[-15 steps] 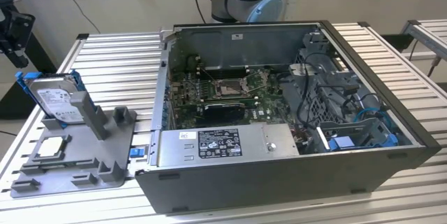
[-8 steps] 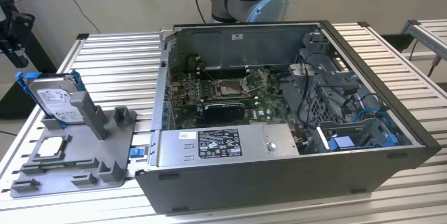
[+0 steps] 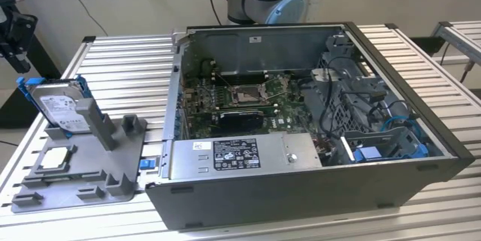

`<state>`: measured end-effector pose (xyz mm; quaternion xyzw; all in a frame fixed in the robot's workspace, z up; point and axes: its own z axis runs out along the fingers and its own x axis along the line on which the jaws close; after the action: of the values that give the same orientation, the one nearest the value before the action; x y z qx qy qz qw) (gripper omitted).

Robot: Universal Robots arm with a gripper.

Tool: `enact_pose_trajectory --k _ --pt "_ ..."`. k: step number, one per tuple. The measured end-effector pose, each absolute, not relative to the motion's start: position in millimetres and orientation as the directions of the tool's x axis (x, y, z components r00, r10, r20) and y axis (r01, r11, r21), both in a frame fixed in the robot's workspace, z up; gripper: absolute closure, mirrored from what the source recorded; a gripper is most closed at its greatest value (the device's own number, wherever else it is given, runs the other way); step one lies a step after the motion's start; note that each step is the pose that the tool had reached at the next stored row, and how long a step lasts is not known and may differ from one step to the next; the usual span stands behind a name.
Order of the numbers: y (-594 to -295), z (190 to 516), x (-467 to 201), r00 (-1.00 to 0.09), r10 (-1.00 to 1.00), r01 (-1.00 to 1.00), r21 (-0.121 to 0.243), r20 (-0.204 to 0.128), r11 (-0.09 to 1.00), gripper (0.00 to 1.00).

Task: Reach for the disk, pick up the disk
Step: 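Pick up the disk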

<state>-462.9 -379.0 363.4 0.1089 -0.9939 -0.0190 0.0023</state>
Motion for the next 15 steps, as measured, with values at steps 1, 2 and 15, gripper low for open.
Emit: enact_pose_trajectory --k 1,2,15 --pt "-379.0 363.4 -462.8 -0.976 -0.218 -0.218 0.038 0.001 0.975 1.00" --pt "-379.0 363.4 -462.8 -0.975 -0.220 -0.220 0.038 0.001 0.975 1.00" --pt "-379.0 363.4 -462.9 -0.954 -0.300 -0.299 0.038 0.001 0.953 1.00"
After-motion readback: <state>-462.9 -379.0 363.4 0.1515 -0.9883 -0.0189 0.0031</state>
